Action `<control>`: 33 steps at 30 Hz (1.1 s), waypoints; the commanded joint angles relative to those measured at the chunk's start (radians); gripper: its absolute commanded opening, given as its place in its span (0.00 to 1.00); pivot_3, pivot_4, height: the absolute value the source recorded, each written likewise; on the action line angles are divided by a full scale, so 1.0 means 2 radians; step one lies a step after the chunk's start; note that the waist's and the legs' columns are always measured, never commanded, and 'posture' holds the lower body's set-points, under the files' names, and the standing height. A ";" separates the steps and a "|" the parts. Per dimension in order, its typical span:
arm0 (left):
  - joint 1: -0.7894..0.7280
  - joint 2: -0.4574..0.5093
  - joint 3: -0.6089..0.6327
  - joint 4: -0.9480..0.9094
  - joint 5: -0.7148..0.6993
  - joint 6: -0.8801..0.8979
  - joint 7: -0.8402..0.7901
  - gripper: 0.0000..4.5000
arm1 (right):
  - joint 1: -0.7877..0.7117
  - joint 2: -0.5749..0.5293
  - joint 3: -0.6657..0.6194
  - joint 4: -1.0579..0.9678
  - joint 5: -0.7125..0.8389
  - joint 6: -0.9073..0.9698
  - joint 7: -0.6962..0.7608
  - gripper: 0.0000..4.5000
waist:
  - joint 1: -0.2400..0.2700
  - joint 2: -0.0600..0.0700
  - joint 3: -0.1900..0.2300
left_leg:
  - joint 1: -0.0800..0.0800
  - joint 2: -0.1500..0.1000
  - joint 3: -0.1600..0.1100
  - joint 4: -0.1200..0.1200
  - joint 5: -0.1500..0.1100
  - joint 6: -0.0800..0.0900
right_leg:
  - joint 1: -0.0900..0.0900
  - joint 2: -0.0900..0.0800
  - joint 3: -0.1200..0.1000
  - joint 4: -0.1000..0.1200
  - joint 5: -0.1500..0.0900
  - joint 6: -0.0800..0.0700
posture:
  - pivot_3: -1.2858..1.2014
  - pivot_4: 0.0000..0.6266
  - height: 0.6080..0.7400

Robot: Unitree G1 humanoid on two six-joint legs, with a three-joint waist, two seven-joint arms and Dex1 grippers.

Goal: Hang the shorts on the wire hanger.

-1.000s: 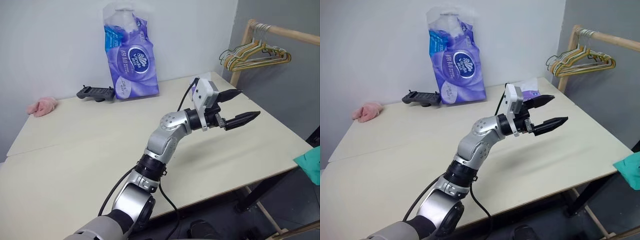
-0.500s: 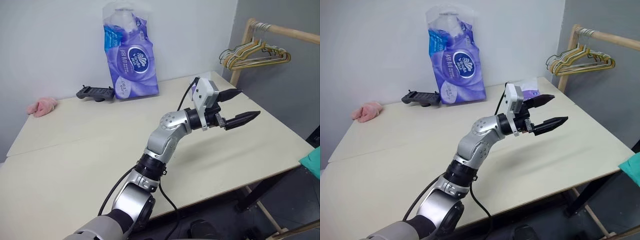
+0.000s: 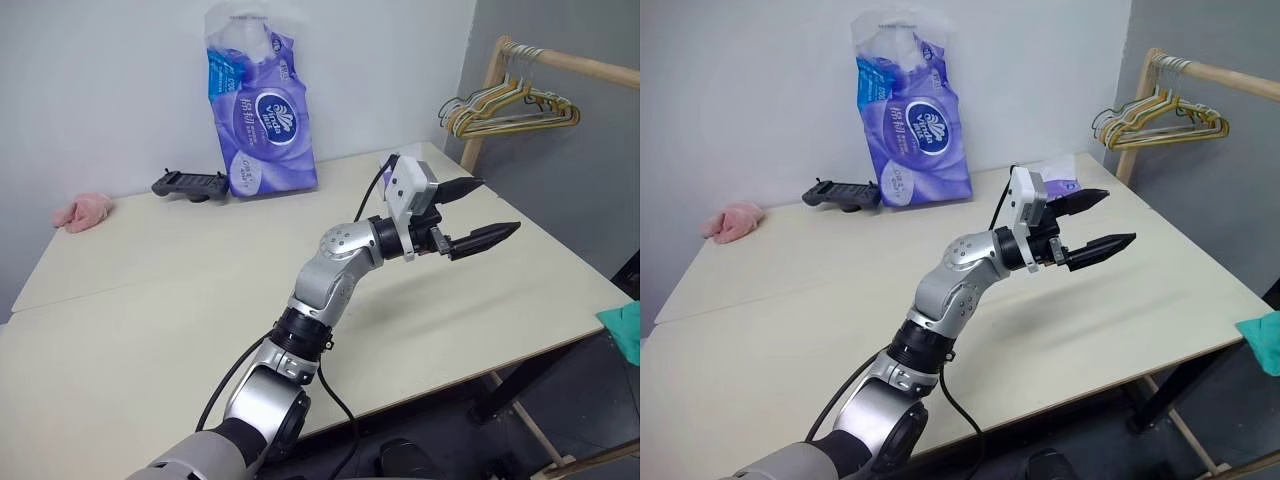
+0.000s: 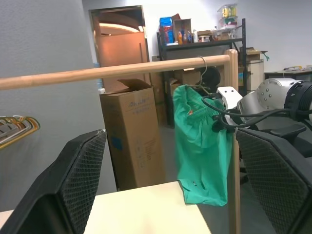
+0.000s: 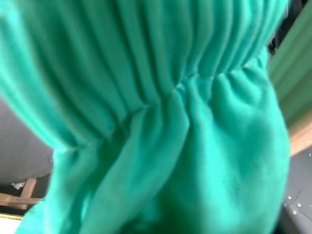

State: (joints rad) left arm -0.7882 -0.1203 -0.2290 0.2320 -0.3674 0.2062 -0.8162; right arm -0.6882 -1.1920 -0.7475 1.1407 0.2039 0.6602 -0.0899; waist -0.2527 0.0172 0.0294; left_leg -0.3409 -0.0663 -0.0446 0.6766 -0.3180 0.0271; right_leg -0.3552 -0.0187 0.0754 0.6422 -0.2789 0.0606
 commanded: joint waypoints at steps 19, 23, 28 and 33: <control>-0.009 0.003 0.009 -0.018 0.002 -0.003 0.007 1.00 | 0.268 0.229 -0.070 -0.725 -0.008 0.278 -0.084 0.99 | 0.014 0.000 0.004 | -0.002 0.001 -0.002 0.000 -0.001 -0.001 | -0.003 0.000 0.000 0.001 0.000 0.001 | 0.39 0.08 1.00; -0.010 0.005 0.010 -0.016 0.001 -0.003 0.004 1.00 | 0.277 0.260 -0.041 -0.826 -0.033 0.312 -0.087 0.99 | 0.014 -0.001 0.004 | -0.002 0.002 -0.002 0.000 -0.001 -0.001 | -0.003 0.000 0.000 0.001 0.000 0.001 | 0.38 0.08 1.00; -0.008 0.011 0.012 -0.016 0.002 -0.001 0.003 1.00 | 0.247 0.325 0.034 -0.948 -0.054 0.379 -0.097 0.99 | 0.012 0.000 0.005 | -0.002 0.003 -0.002 0.000 -0.001 -0.001 | -0.004 0.000 0.000 0.001 0.000 0.001 | 0.38 0.09 1.00; -0.003 0.020 0.017 -0.021 0.004 0.002 0.013 1.00 | 0.200 0.348 0.124 -0.976 -0.052 0.384 -0.070 0.99 | 0.012 0.000 0.009 | -0.002 0.002 -0.002 0.000 -0.001 -0.002 | -0.006 0.000 -0.001 0.002 0.000 0.001 | 0.39 0.09 1.00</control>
State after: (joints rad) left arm -0.7897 -0.0842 -0.2260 0.2268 -0.3544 0.2130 -0.7977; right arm -0.2586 -0.4946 -0.5439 -0.7708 0.0983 1.4476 -0.2547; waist -0.2279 0.0168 0.0472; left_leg -0.3473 -0.0614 -0.0485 0.6774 -0.3196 0.0238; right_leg -0.3691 -0.0187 0.0740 0.6463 -0.2783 0.0625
